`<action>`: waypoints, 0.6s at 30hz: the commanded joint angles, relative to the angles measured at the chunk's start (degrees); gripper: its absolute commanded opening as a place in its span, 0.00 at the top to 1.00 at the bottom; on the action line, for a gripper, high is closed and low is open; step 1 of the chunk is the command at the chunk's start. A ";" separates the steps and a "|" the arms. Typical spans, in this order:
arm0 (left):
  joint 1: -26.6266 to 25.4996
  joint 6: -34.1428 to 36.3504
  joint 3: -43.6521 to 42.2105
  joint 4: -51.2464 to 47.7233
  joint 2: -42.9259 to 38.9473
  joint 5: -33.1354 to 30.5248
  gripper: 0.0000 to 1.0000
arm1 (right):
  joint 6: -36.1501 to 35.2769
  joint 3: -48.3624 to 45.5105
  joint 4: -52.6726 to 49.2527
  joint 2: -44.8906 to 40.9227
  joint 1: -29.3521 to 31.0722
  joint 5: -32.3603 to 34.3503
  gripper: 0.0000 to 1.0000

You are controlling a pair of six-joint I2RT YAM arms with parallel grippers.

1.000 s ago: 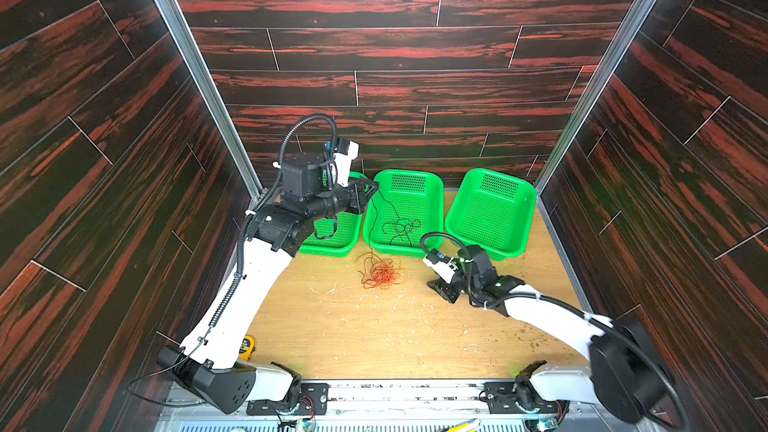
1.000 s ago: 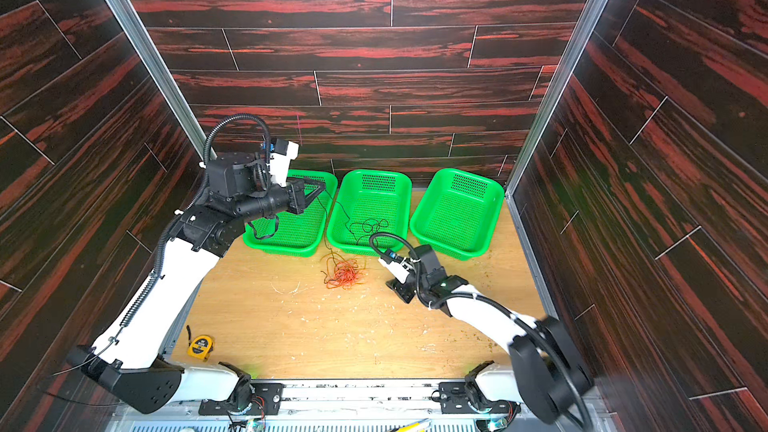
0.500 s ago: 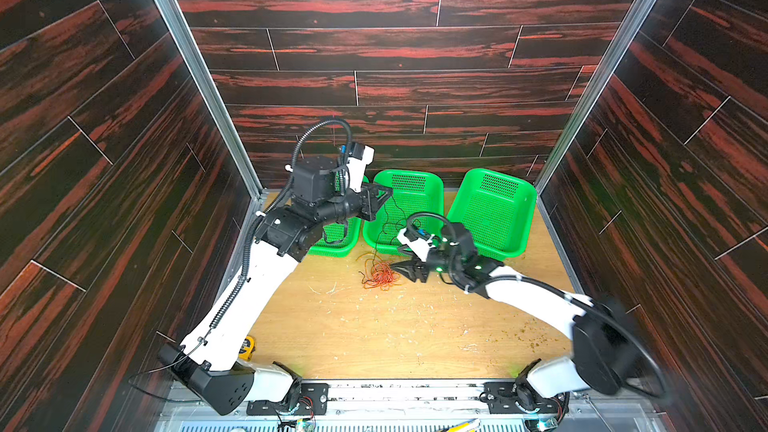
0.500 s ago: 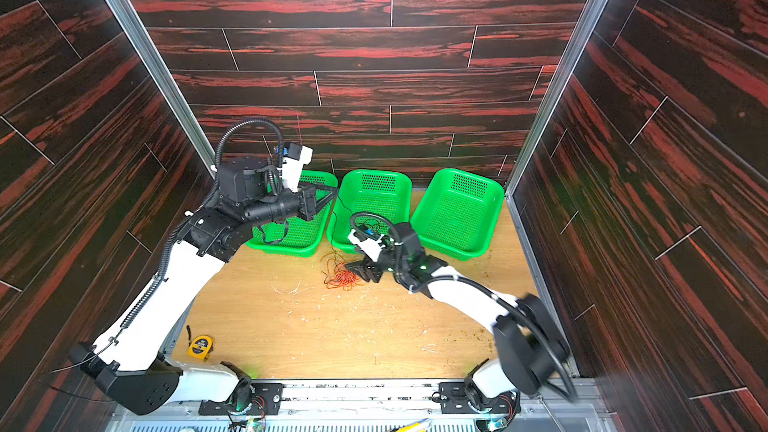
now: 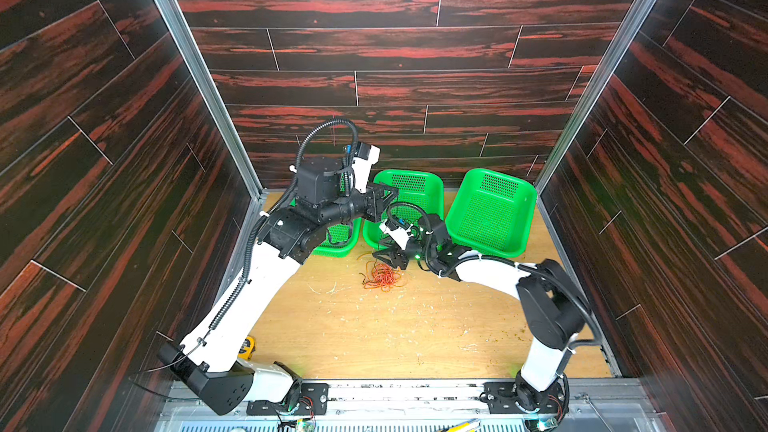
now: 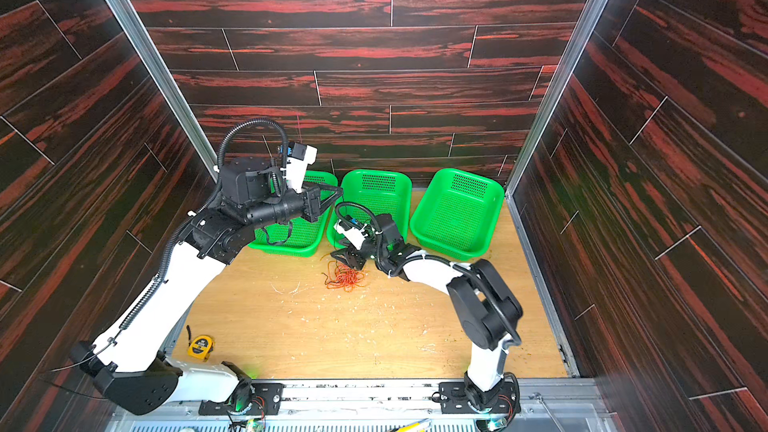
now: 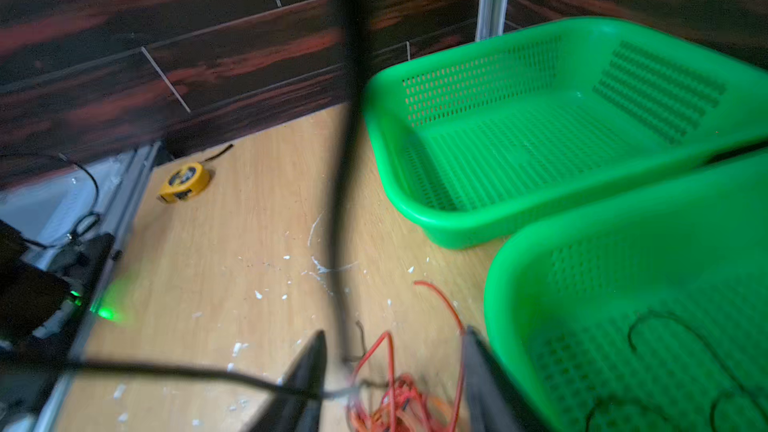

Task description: Untangle the cables

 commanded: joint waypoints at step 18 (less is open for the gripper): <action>5.77 -4.67 -19.82 7.82 -11.71 -10.09 1.00 | 8.10 -3.74 -1.45 -19.55 -1.54 -7.77 1.00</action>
